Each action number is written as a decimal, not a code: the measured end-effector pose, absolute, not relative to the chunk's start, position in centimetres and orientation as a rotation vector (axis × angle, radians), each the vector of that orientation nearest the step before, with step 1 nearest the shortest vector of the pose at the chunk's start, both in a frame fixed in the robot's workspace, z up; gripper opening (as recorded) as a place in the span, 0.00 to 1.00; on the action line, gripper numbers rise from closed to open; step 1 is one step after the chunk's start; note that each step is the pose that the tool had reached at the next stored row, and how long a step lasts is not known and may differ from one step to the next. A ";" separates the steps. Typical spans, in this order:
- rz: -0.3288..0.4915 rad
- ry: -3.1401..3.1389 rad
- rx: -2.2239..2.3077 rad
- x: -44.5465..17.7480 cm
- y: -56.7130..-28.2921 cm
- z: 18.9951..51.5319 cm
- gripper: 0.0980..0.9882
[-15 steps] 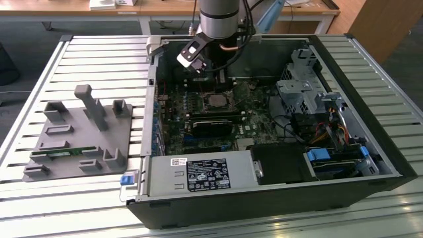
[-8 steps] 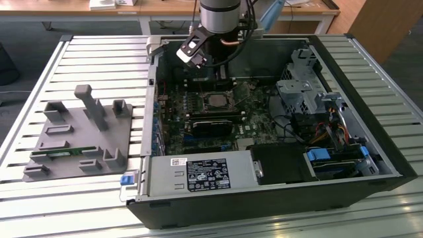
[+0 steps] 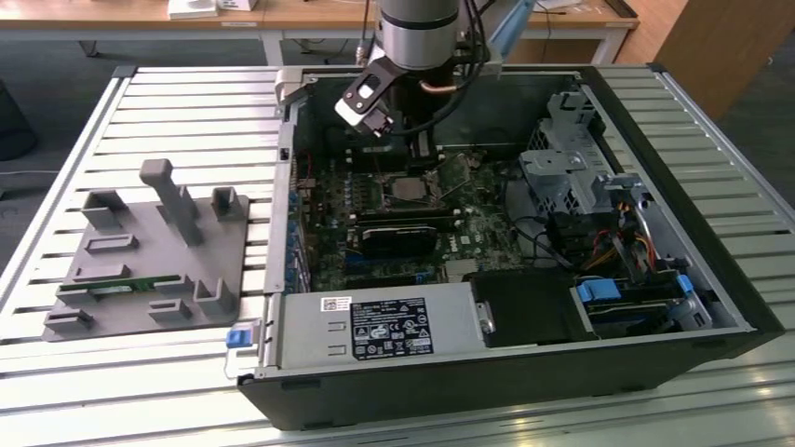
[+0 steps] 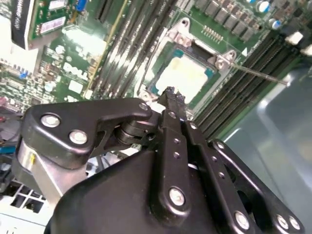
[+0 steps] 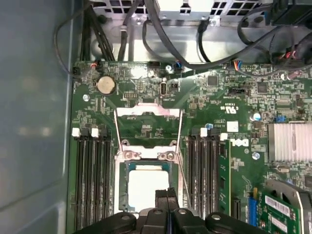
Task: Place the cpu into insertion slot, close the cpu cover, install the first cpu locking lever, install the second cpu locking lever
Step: 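Close the cpu cover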
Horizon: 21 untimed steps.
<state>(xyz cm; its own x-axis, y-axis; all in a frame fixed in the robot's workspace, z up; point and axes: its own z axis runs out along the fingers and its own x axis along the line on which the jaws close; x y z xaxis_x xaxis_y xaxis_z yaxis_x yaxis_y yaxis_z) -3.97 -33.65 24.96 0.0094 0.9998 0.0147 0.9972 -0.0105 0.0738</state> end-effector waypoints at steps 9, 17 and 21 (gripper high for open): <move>0.126 2.224 2.253 -2.7 -33.7 25.4 0.01; 0.112 2.231 2.259 -0.6 -33.7 25.4 0.01; 0.112 2.231 2.259 -0.6 -33.7 26.0 0.01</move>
<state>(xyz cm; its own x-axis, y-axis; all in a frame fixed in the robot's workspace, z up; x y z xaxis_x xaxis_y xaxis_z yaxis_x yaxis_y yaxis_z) -0.62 -33.66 26.00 0.0115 0.9971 0.0753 0.9996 -0.0134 0.0243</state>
